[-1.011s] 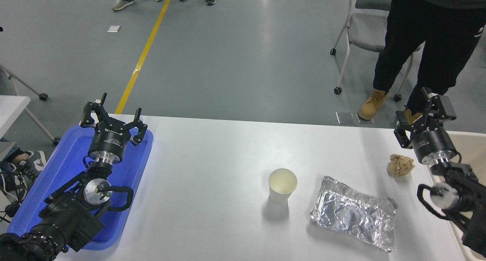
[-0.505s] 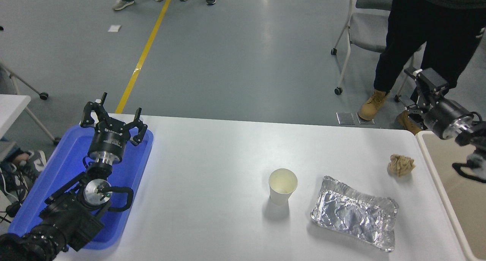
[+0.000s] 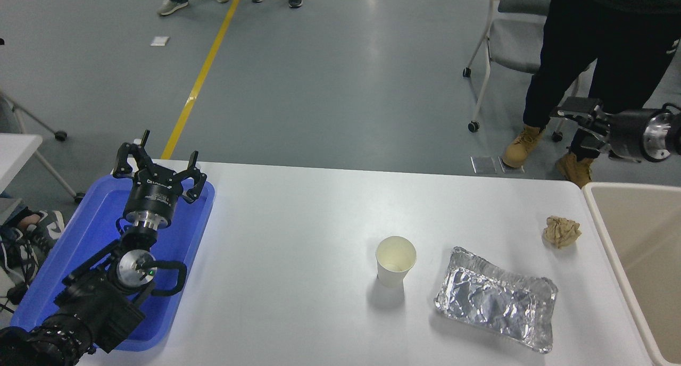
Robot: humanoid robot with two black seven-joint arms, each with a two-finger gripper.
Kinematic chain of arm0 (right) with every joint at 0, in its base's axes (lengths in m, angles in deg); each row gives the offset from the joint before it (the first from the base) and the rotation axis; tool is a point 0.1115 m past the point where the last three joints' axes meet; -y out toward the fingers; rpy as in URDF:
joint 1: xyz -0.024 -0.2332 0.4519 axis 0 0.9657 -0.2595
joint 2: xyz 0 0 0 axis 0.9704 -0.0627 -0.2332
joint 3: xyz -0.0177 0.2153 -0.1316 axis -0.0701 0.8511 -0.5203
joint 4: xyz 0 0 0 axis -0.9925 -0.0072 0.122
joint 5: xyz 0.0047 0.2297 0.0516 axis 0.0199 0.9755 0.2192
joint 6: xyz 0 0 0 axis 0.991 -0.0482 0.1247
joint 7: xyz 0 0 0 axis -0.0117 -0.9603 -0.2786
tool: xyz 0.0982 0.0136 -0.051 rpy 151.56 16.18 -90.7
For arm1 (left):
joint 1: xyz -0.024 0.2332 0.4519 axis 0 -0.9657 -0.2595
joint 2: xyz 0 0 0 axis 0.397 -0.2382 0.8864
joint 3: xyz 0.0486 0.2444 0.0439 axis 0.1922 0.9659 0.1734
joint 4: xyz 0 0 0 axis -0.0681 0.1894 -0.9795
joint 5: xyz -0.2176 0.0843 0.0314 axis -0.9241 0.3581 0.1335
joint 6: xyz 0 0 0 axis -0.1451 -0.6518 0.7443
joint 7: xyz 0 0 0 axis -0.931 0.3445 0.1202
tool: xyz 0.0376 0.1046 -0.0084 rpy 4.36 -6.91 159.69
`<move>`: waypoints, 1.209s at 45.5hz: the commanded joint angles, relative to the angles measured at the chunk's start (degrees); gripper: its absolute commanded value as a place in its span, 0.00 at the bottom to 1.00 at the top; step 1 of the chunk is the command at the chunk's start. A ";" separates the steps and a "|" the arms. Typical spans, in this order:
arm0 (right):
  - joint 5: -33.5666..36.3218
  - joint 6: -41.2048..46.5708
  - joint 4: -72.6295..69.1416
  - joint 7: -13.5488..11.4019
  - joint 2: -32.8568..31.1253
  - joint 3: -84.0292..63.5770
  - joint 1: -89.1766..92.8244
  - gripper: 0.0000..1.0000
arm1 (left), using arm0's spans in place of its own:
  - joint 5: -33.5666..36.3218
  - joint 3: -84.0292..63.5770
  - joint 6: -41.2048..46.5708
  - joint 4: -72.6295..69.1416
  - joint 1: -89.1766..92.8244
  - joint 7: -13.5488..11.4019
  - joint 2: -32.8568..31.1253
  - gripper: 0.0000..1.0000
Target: Pick up paper cup place in dustbin
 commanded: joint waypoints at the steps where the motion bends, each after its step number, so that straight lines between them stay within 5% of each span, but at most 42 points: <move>1: -4.24 11.90 -5.10 -1.17 4.51 -8.78 -13.05 1.00 | -0.07 0.00 0.09 0.00 0.00 0.00 0.00 1.00; 28: -4.33 13.14 -20.22 -1.26 23.31 -10.46 -21.14 1.00 | 0.01 0.00 0.00 0.00 -0.08 0.00 0.00 1.00; 55: -1.52 4.62 -21.10 -1.35 29.82 -4.48 -10.86 1.00 | 0.02 0.00 0.00 0.00 -0.08 0.00 0.00 1.00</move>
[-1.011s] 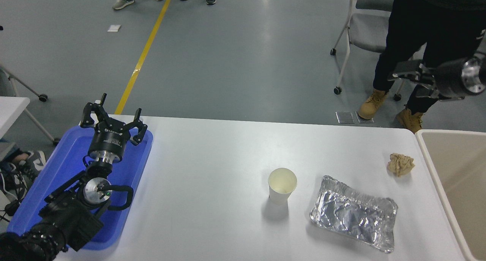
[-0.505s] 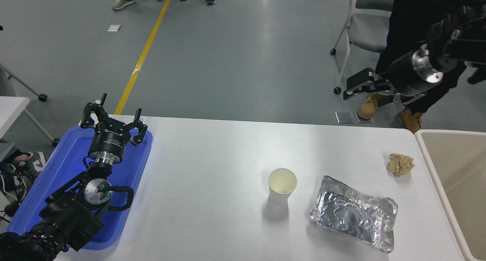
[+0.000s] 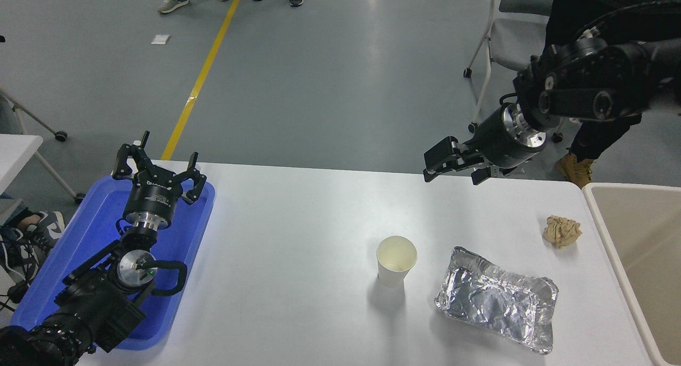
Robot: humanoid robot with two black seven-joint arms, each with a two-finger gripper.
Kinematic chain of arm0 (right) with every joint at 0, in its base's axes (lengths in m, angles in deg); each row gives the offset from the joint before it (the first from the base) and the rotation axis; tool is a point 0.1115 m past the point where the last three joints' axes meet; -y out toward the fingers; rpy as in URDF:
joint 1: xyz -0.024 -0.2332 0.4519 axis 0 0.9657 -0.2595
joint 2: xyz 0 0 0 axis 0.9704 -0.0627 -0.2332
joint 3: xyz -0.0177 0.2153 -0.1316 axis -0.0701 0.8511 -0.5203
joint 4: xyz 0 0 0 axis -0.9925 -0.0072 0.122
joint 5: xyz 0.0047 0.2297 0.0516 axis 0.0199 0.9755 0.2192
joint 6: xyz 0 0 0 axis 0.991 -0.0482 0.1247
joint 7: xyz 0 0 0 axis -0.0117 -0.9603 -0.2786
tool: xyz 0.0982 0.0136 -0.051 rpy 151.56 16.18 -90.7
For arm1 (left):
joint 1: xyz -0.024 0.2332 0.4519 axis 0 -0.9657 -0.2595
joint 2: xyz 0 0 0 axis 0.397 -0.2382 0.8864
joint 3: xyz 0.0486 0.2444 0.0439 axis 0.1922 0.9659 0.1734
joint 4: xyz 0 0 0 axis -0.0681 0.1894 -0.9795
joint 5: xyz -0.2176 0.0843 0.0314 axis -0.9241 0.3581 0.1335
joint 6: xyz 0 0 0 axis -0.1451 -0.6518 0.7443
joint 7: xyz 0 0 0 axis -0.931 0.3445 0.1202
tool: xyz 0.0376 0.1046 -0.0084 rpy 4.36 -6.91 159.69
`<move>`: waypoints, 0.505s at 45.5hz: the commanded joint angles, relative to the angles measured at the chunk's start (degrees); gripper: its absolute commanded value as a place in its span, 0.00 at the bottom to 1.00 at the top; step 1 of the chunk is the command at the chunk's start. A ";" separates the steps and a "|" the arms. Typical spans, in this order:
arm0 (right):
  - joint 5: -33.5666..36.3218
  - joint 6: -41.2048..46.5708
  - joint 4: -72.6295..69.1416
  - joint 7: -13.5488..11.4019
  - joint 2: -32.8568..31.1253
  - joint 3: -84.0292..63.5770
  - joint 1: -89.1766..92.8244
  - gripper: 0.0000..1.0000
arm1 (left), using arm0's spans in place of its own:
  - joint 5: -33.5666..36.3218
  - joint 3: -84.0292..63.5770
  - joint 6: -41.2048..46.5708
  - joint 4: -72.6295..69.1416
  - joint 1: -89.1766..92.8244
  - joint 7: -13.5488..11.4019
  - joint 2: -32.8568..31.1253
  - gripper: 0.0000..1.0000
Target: Pick up paper cup place in dustbin
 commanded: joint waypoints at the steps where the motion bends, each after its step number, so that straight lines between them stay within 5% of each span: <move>1: 1.86 -4.03 -0.55 -0.02 3.23 1.07 5.05 1.00 | 0.04 0.00 0.06 0.00 -0.01 0.00 0.00 1.00; 23: 5.64 -16.25 0.32 -0.19 4.90 0.89 17.36 1.00 | -0.04 0.00 -0.03 0.00 -0.01 0.00 0.00 1.00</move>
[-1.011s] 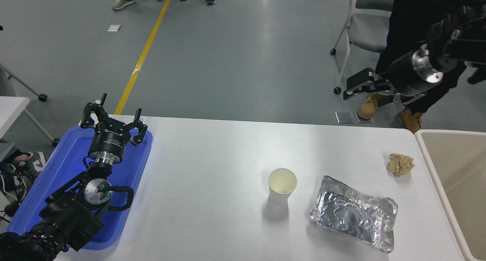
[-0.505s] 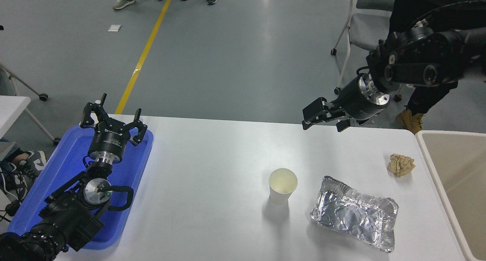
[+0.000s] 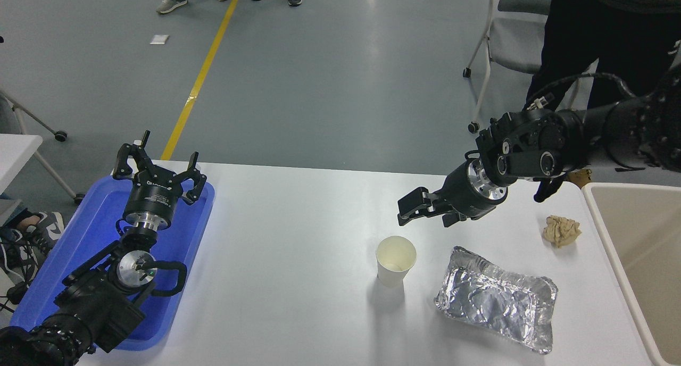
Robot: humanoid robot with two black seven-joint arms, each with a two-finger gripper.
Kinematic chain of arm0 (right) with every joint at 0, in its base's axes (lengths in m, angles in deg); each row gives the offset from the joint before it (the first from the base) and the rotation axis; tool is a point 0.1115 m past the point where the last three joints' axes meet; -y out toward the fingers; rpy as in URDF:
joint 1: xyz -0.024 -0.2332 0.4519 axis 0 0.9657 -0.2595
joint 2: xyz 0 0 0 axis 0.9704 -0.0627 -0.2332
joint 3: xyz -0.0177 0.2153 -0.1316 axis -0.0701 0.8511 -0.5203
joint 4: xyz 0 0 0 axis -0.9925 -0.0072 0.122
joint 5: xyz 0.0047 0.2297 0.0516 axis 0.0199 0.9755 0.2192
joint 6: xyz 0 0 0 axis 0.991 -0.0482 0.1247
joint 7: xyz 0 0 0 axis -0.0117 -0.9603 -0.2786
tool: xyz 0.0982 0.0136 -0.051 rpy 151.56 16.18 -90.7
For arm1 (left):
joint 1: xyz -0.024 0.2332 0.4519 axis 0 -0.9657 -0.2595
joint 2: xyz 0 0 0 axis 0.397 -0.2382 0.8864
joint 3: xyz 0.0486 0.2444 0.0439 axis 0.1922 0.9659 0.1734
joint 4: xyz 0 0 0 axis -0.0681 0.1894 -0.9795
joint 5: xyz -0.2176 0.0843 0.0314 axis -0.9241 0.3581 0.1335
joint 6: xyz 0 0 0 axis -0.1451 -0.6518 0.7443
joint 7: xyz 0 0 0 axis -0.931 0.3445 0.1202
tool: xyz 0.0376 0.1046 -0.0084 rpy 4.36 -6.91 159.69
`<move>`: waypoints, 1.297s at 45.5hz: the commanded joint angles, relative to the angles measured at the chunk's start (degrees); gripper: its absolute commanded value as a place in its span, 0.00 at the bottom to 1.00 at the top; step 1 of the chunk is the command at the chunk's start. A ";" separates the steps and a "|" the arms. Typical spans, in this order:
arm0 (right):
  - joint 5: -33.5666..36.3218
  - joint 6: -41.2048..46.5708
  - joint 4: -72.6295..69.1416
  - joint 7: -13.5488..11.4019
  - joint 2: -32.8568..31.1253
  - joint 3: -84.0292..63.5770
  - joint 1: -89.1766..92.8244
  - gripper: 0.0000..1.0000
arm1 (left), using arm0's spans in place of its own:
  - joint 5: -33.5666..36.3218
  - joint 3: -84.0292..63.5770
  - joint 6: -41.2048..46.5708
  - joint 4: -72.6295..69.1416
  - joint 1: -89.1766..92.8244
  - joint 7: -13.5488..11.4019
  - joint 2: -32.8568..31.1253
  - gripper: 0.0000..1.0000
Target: Pick up paper cup place in dustbin
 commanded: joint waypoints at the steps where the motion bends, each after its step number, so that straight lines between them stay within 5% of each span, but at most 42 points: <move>1: 3.18 -6.81 0.13 -0.31 0.62 -0.03 6.33 1.00 | -0.06 0.00 -0.03 0.00 -0.01 0.00 0.00 1.00; 12: 5.91 -12.08 0.13 -3.74 0.53 -0.20 10.46 1.00 | 0.03 0.00 0.06 0.00 -0.01 0.00 0.00 1.00; 31: 6.44 -15.95 0.13 -4.09 1.58 -0.03 13.10 0.98 | 0.03 0.00 -0.03 0.00 -0.01 0.00 0.00 1.00; 43: 6.35 -18.85 0.39 -4.09 2.82 -0.38 14.16 0.85 | -0.06 0.00 0.06 0.00 -0.01 0.00 0.00 1.00; 49: 6.26 -19.91 0.66 -4.00 2.82 -0.73 14.60 0.72 | 0.03 0.00 -0.03 0.00 -0.01 0.00 0.00 1.00; 59: 6.09 -20.35 0.66 -4.00 2.82 -0.90 14.86 0.29 | 0.03 0.00 -0.03 0.00 -0.01 0.00 0.00 1.00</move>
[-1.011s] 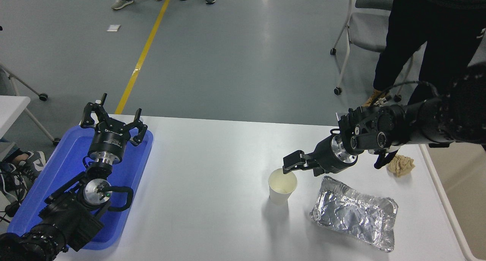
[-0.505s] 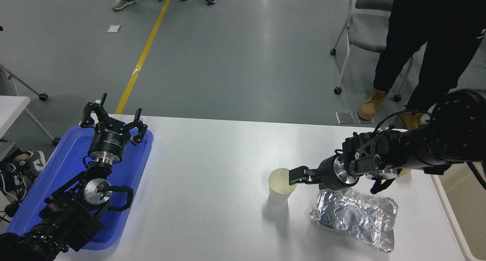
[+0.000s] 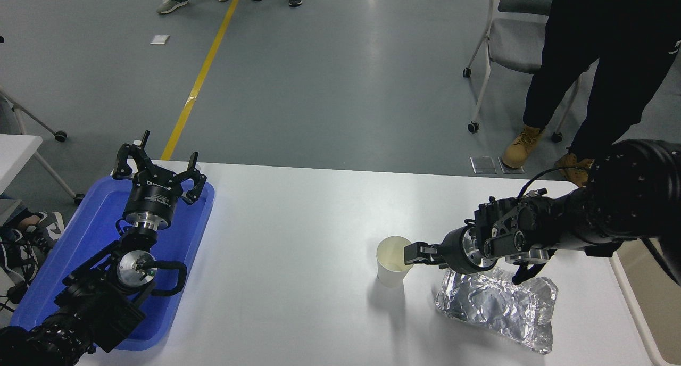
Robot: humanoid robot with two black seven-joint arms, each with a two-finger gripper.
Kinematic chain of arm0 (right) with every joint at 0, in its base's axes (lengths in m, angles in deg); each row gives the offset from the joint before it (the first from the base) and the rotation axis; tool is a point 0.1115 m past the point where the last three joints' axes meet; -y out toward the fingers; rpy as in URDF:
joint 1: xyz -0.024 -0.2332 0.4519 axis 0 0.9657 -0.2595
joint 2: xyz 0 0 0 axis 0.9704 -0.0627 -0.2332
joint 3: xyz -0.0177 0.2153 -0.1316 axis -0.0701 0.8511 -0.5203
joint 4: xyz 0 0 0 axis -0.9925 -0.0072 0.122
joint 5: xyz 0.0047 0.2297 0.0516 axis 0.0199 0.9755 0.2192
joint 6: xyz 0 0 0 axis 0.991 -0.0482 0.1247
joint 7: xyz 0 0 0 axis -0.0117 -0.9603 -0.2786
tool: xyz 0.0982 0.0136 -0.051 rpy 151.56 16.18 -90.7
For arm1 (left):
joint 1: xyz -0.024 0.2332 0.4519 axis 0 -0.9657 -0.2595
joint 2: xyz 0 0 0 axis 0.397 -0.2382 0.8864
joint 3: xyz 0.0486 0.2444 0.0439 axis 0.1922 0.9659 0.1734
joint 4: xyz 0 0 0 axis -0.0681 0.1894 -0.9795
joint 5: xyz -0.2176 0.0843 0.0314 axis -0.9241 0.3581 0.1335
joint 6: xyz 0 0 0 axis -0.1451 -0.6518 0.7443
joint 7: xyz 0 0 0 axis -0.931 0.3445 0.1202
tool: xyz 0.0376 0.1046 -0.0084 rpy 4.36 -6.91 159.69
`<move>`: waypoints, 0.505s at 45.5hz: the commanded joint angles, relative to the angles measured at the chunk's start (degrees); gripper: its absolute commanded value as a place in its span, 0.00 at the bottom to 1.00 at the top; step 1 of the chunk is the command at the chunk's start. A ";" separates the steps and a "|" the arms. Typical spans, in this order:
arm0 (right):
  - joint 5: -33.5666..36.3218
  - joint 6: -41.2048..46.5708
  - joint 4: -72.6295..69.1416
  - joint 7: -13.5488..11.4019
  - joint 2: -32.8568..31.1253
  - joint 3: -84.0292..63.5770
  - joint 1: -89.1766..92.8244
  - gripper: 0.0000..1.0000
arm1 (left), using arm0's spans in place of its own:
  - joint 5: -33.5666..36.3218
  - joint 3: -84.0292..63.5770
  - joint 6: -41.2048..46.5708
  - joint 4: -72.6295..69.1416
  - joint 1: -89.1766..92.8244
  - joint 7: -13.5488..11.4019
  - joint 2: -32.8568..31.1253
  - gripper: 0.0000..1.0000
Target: Pick up paper cup place in dustbin
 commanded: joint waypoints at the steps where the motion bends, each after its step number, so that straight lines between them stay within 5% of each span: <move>1: -0.18 -1.04 0.12 0.02 0.17 -0.20 0.48 0.28 | 0.02 0.00 -0.02 0.00 0.07 0.00 0.00 1.00; 11: -0.36 -0.95 -0.05 0.20 0.17 -0.20 0.48 0.00 | -0.07 0.00 -0.02 0.00 -0.01 0.00 0.00 1.00; 23: -0.89 -0.77 -0.40 0.46 0.17 -0.20 0.04 0.00 | 0.02 0.00 -0.02 0.00 -0.01 0.00 0.00 1.00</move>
